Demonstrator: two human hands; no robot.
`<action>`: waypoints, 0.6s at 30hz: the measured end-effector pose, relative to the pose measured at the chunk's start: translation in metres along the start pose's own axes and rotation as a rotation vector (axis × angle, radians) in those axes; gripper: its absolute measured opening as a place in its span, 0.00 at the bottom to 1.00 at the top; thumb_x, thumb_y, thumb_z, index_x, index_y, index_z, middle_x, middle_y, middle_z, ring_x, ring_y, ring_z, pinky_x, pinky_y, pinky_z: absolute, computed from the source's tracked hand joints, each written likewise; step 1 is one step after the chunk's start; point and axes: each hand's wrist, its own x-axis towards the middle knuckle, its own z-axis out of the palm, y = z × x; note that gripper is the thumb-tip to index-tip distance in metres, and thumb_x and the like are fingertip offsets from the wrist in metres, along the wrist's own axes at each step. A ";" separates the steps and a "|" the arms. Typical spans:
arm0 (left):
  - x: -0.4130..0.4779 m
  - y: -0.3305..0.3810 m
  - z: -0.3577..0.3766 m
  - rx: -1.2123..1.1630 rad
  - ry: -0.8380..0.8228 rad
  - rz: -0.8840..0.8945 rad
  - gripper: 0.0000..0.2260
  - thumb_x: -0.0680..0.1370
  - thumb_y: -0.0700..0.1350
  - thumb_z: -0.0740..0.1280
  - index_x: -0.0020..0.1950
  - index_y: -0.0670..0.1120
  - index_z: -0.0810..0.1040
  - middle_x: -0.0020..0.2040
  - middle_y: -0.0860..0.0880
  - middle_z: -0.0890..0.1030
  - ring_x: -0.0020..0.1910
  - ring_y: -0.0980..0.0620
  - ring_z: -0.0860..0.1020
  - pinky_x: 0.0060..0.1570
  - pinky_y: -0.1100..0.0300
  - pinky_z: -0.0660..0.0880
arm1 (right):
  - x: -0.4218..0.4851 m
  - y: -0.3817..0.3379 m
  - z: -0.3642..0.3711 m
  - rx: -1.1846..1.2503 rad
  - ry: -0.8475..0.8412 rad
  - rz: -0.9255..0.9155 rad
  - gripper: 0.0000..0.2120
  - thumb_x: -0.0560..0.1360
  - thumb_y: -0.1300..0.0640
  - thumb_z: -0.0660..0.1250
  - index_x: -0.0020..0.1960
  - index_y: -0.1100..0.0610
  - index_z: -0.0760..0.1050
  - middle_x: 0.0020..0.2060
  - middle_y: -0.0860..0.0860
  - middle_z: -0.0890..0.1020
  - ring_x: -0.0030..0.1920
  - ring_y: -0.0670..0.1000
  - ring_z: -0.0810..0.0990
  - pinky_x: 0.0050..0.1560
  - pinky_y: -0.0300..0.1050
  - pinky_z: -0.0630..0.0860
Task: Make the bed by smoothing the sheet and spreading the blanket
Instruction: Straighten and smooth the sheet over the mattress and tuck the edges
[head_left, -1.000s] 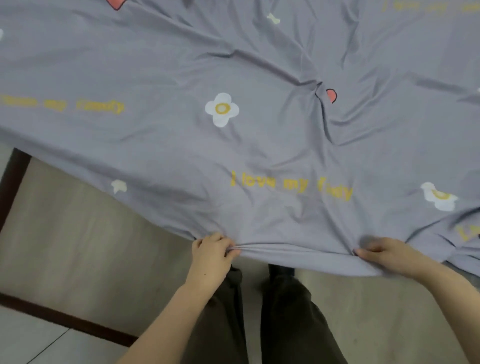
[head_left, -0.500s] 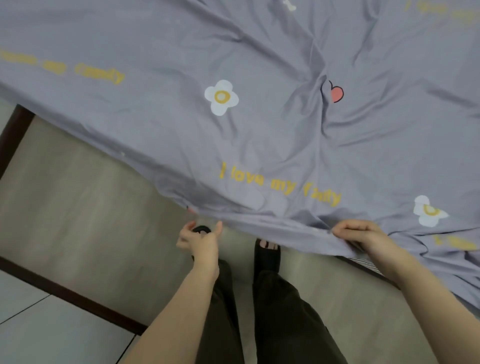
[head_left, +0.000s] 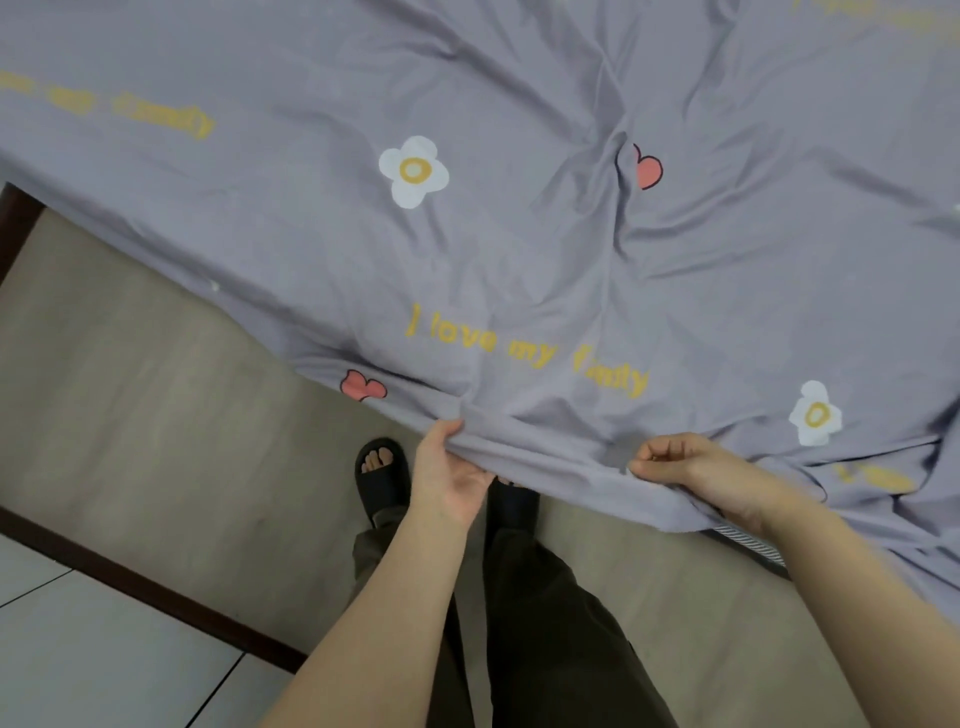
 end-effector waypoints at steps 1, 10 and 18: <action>-0.002 0.000 -0.004 -0.057 0.015 0.025 0.17 0.75 0.39 0.64 0.63 0.46 0.77 0.54 0.42 0.84 0.50 0.42 0.84 0.45 0.49 0.81 | 0.002 0.004 0.002 -0.092 0.030 0.018 0.11 0.76 0.59 0.68 0.34 0.56 0.75 0.29 0.51 0.72 0.34 0.47 0.69 0.35 0.36 0.65; -0.009 -0.003 -0.038 -0.249 0.166 0.097 0.19 0.82 0.52 0.60 0.69 0.46 0.73 0.65 0.44 0.78 0.65 0.44 0.76 0.70 0.46 0.67 | 0.027 0.042 0.040 -0.942 0.492 0.081 0.49 0.72 0.37 0.67 0.77 0.50 0.38 0.45 0.56 0.81 0.46 0.58 0.81 0.38 0.46 0.69; -0.017 -0.005 -0.058 -0.079 0.452 0.272 0.18 0.82 0.50 0.62 0.70 0.45 0.71 0.66 0.46 0.77 0.62 0.46 0.77 0.64 0.47 0.73 | 0.035 0.068 0.039 -1.172 0.585 -0.046 0.18 0.72 0.59 0.67 0.60 0.53 0.71 0.57 0.53 0.74 0.57 0.58 0.73 0.44 0.48 0.69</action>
